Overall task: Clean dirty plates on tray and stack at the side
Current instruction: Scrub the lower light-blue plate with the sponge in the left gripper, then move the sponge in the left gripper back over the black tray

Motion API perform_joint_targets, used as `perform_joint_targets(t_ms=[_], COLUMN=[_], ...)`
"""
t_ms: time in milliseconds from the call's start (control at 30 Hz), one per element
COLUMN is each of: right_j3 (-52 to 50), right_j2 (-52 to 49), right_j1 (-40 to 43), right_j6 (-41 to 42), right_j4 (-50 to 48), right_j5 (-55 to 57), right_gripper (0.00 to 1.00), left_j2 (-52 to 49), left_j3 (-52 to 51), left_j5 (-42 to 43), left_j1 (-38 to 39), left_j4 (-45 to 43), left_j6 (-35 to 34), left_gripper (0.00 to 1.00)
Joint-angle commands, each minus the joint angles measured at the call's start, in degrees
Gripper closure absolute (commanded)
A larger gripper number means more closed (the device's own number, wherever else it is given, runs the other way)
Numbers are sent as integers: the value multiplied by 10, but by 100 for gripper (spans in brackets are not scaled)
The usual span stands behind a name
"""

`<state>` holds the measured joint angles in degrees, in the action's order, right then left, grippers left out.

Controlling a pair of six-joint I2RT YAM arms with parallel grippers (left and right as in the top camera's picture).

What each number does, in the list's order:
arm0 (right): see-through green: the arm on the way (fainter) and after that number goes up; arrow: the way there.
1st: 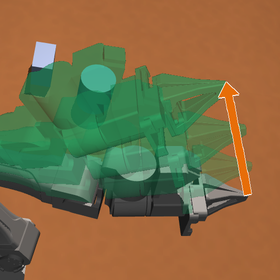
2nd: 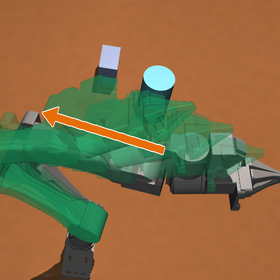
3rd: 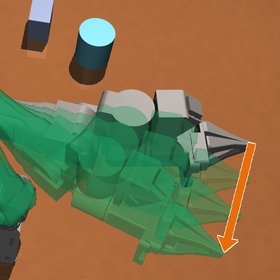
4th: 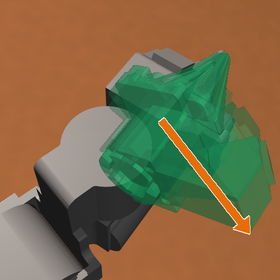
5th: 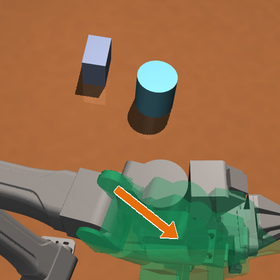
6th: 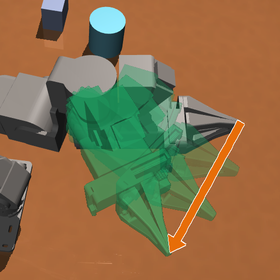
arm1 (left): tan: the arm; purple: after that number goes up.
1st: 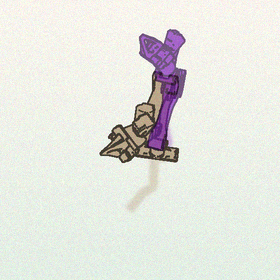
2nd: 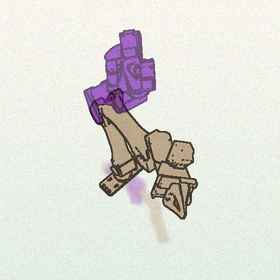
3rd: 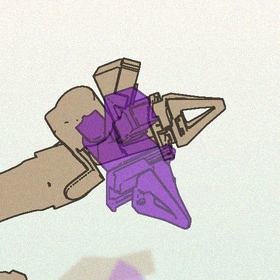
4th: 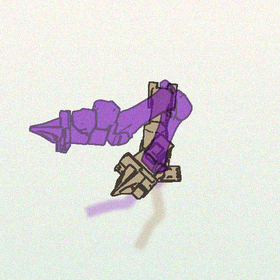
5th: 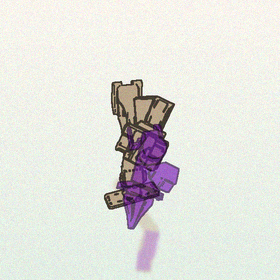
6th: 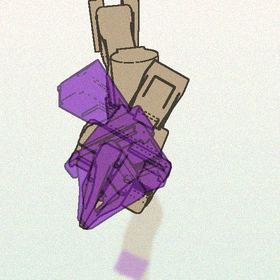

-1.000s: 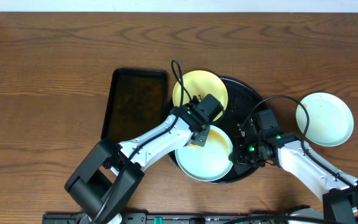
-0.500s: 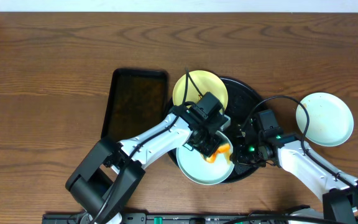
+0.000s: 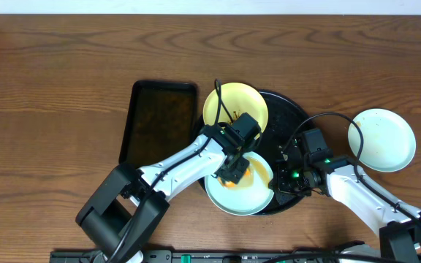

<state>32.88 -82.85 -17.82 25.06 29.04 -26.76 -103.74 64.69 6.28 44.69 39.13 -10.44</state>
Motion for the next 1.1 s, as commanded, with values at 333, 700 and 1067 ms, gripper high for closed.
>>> perform_joint_targets(t_ms=[333, 700, 1067], right_j3=[-6, -6, -6], right_j2=[0, 0, 0], right_j1=[-6, -6, -6], right_j6=[-7, -7, -7], right_j4=[6, 6, -8], right_j5=[13, 22, 45], right_gripper=[99, 99, 82], left_j2=[-12, 27, 162], left_j3=[-7, -7, -7], left_j5=[-74, 127, -33], left_j1=[-6, -6, -28], left_j4=[-101, -106, -41], left_j6=[-79, 10, 15], left_gripper=[92, 92, 92])
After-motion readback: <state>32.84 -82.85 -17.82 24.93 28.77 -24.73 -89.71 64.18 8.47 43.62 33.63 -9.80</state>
